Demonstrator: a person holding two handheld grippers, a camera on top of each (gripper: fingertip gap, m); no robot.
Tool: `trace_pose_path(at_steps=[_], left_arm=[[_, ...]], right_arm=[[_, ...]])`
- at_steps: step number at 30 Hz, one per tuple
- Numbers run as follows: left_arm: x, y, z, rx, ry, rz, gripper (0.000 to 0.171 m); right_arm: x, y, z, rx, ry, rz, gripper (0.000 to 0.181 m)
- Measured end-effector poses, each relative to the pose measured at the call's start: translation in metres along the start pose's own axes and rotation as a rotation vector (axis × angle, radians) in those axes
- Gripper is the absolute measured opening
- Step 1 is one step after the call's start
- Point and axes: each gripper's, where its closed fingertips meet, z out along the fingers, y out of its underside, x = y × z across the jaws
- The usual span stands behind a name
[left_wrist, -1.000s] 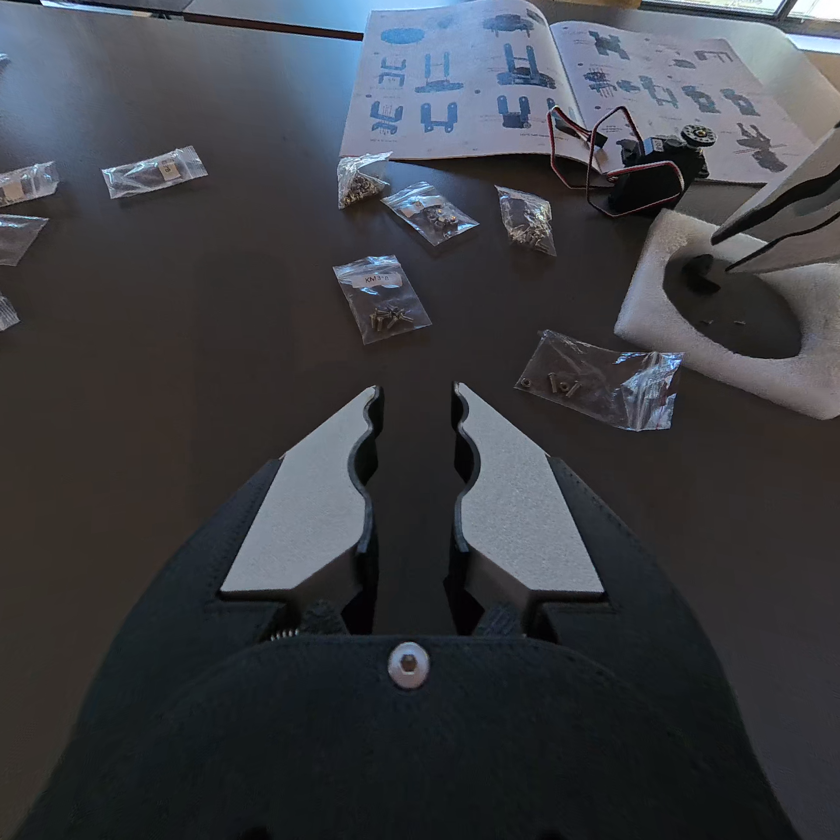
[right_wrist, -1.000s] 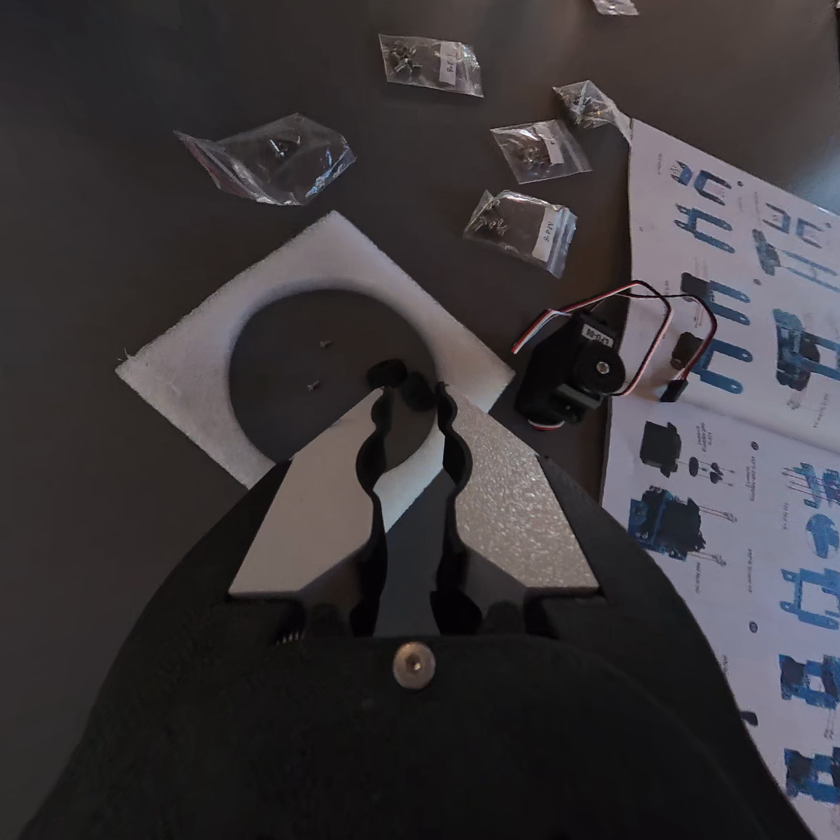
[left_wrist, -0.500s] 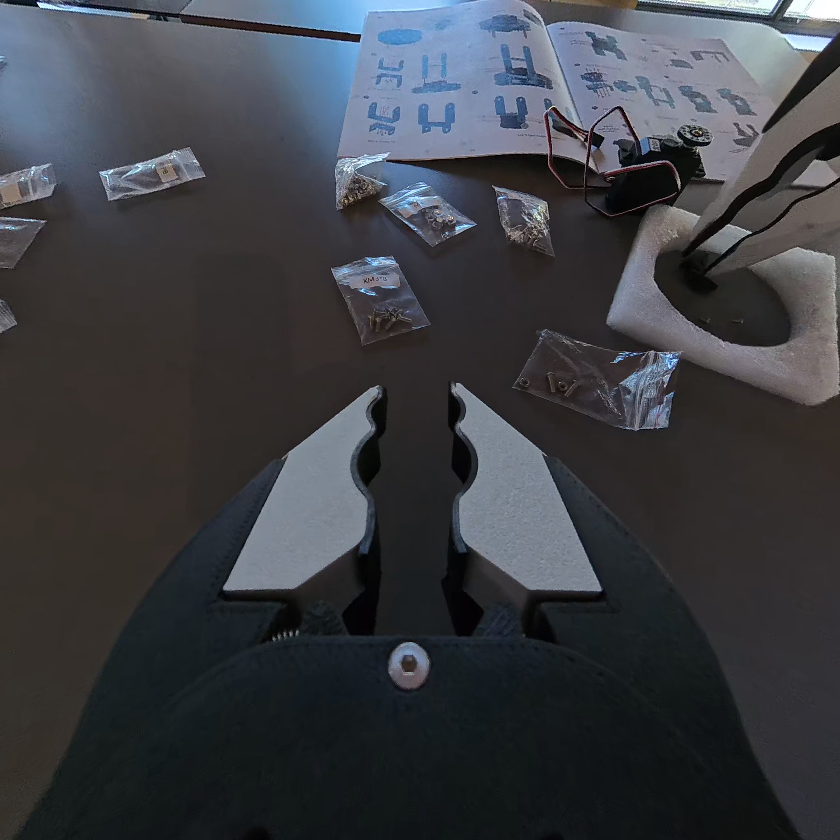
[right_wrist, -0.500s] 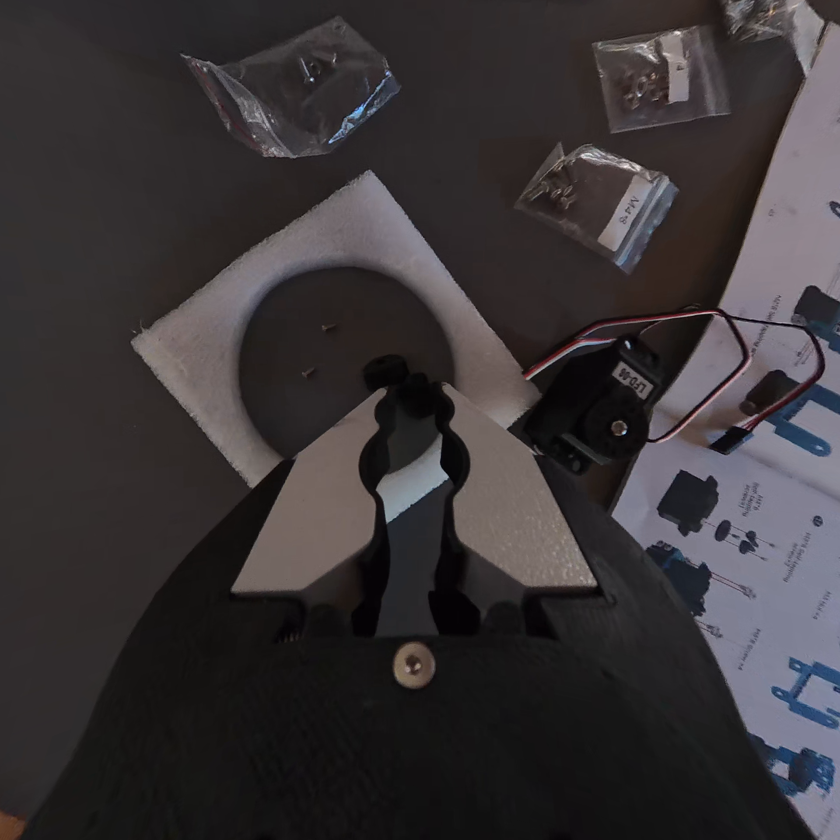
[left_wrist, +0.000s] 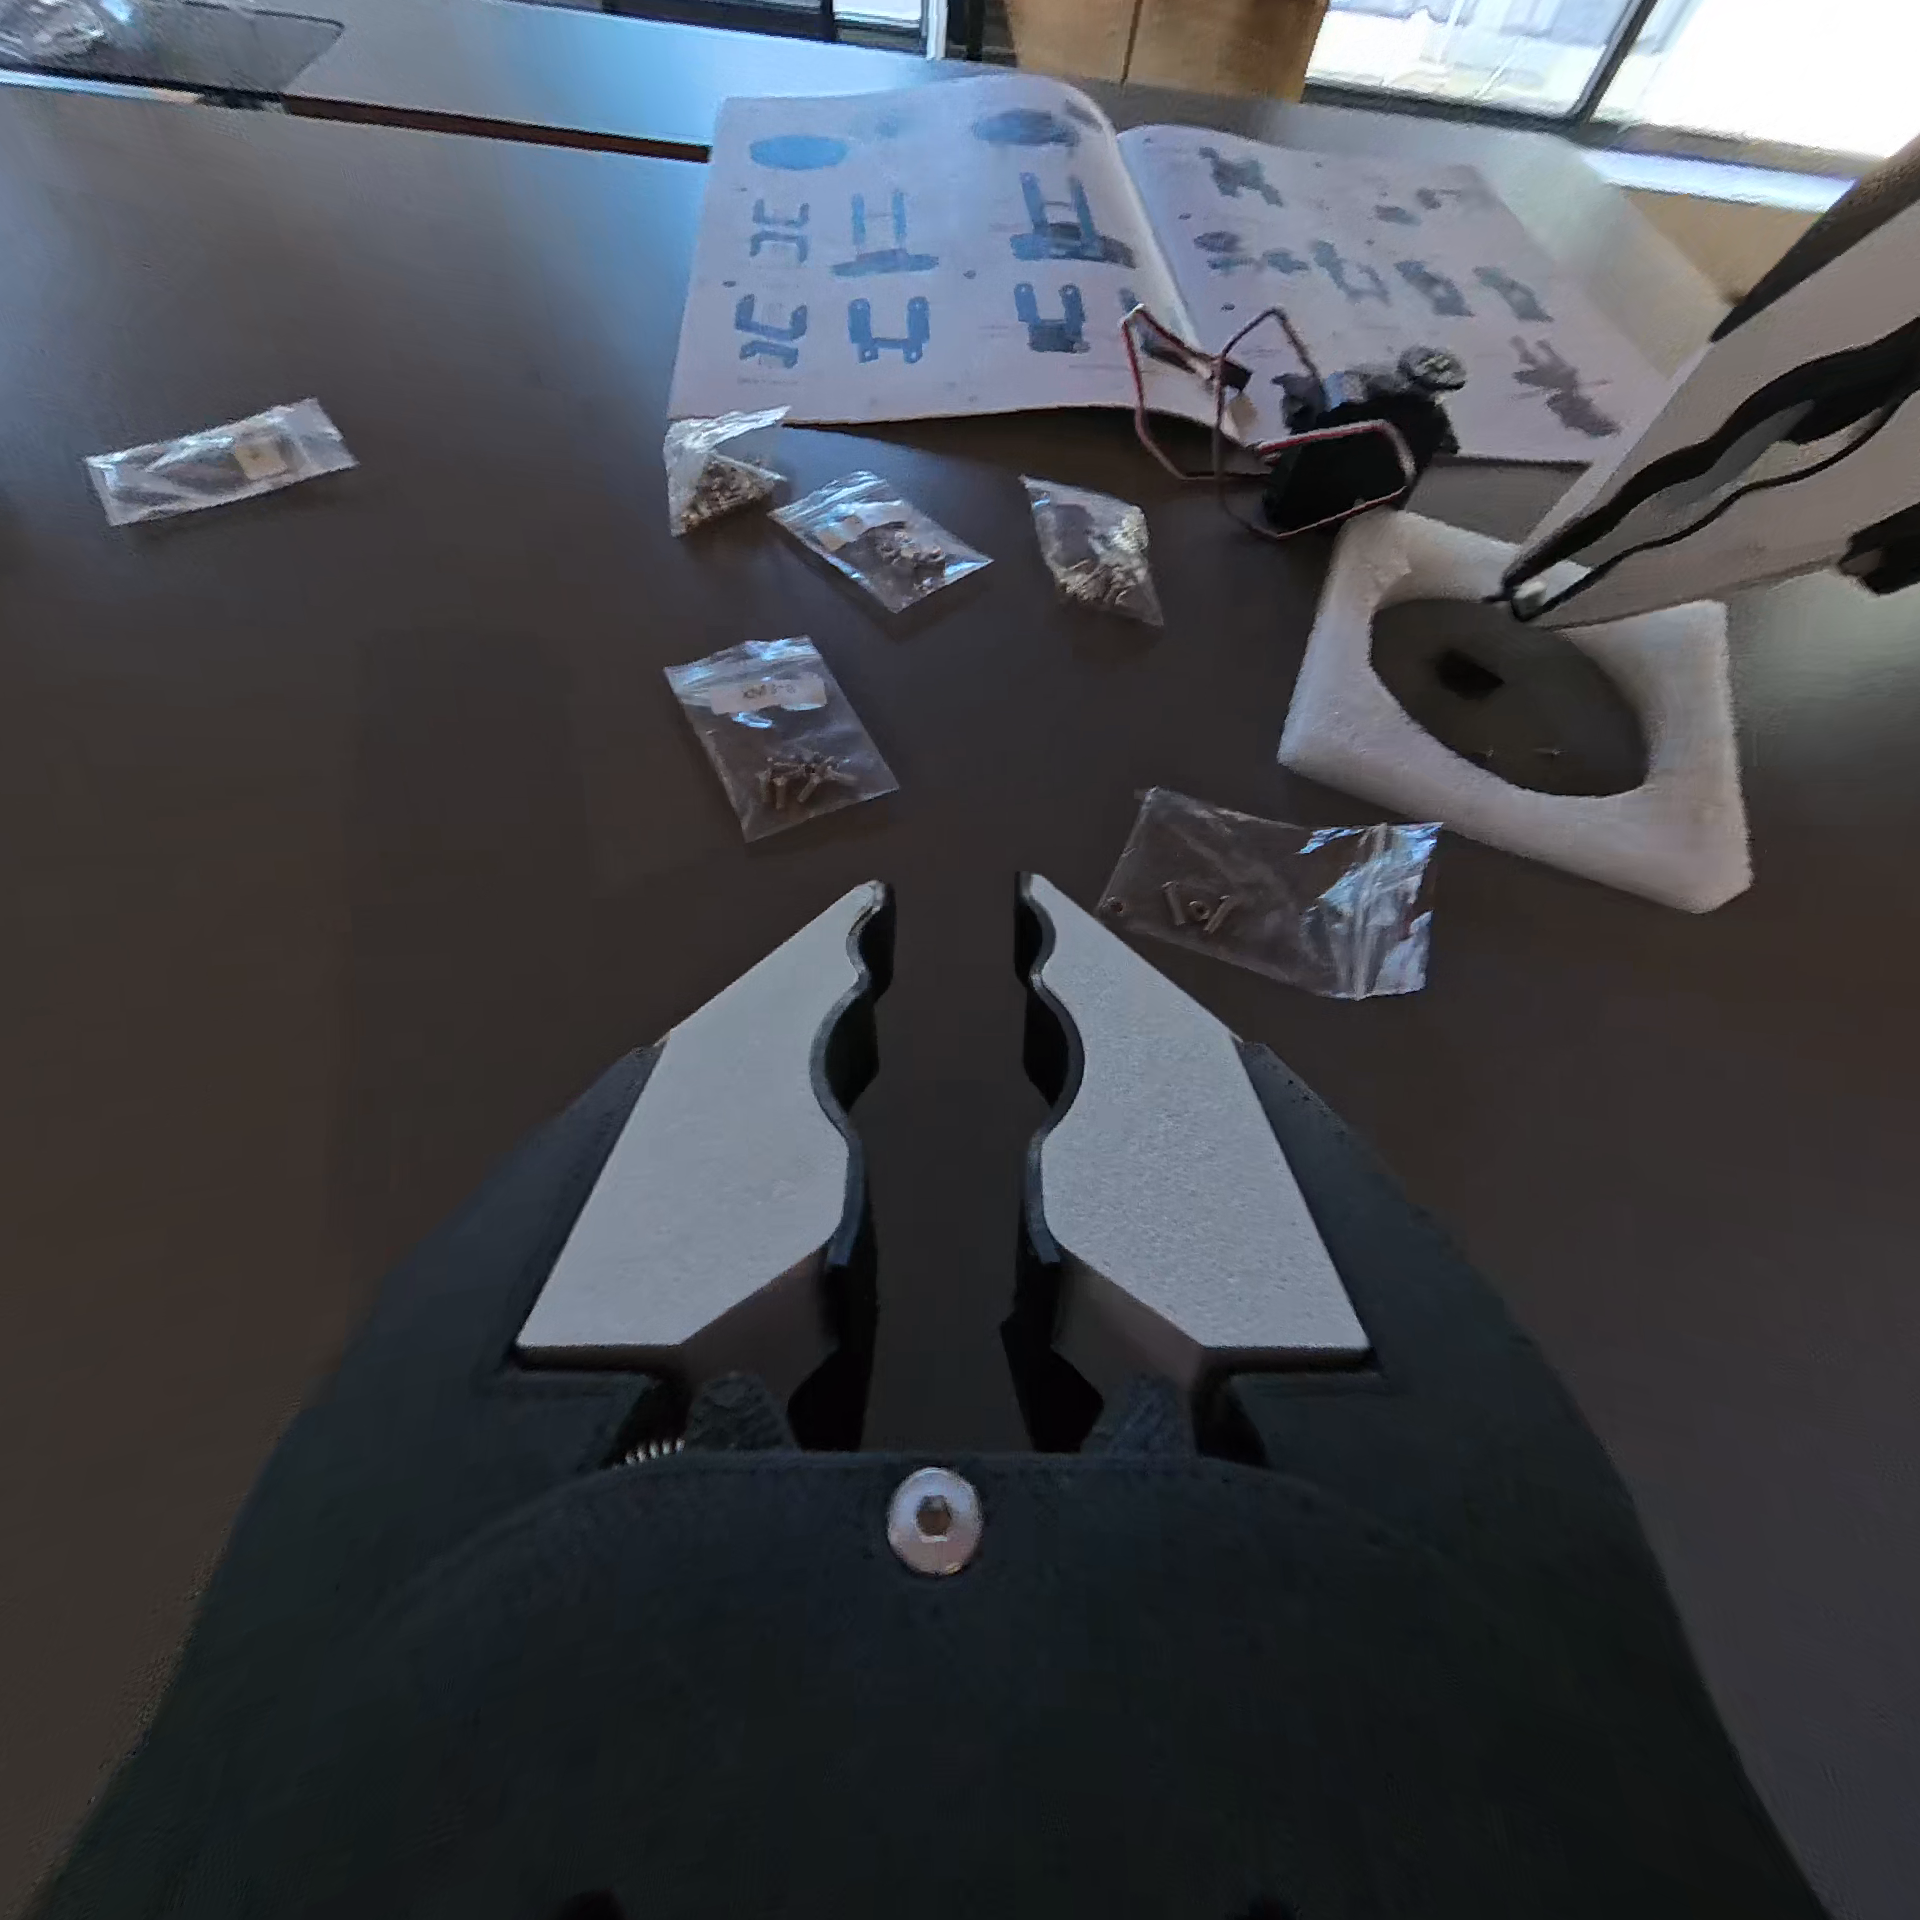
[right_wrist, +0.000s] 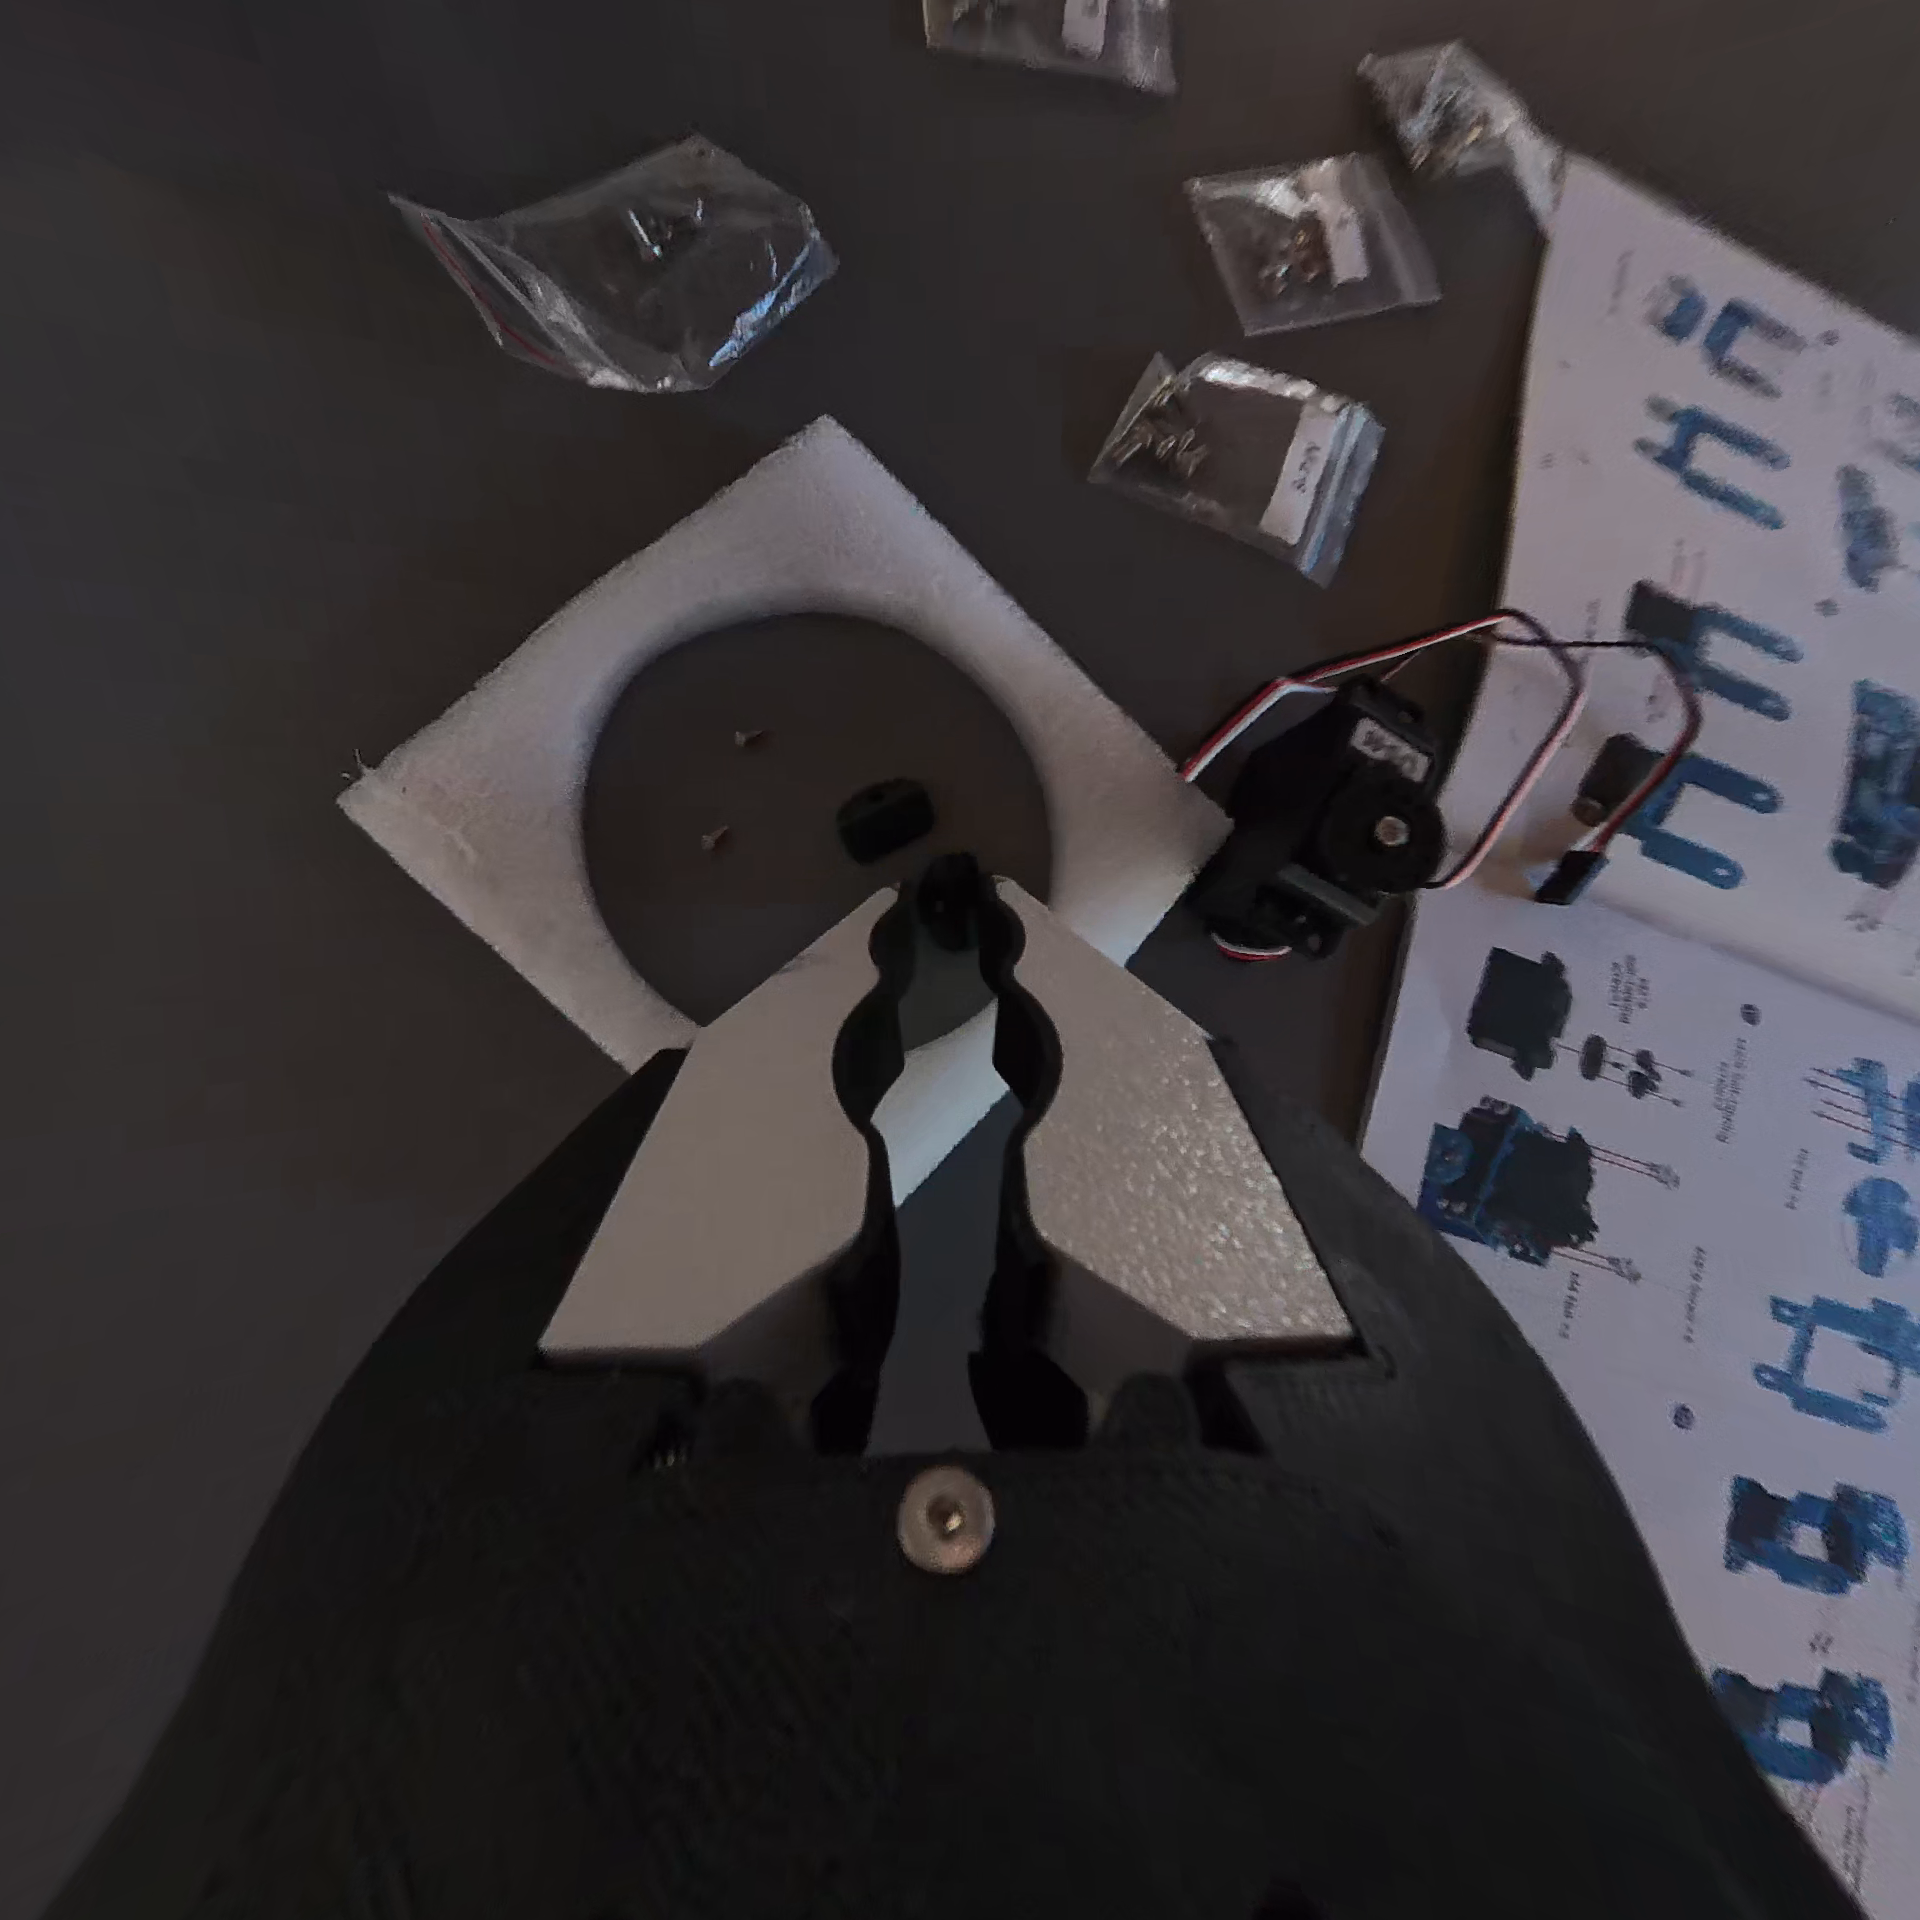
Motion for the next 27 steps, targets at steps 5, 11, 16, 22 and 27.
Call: trace_pose_path(at_steps=[5, 11, 16, 22, 27], left_arm=[[0.039, -0.036, 0.007, 0.101, 0.284, -0.173, 0.023], [0.121, -0.079, 0.028, -0.003, 0.727, -0.34, 0.017], [0.158, -0.096, 0.047, -0.079, 0.839, -0.364, 0.015], [0.176, -0.092, 0.07, -0.161, 0.836, -0.392, 0.017], [0.181, -0.091, 0.082, -0.221, 0.874, -0.49, 0.017]], right_arm=[[0.008, -0.017, -0.025, 0.234, 0.212, -0.038, 0.009], [0.009, -0.029, -0.048, 0.355, 0.471, -0.148, 0.009], [0.011, -0.031, -0.059, 0.334, 0.681, -0.28, 0.008], [0.006, -0.036, -0.061, 0.357, 0.705, -0.302, 0.008], [0.006, -0.039, -0.062, 0.369, 0.712, -0.336, 0.009]])
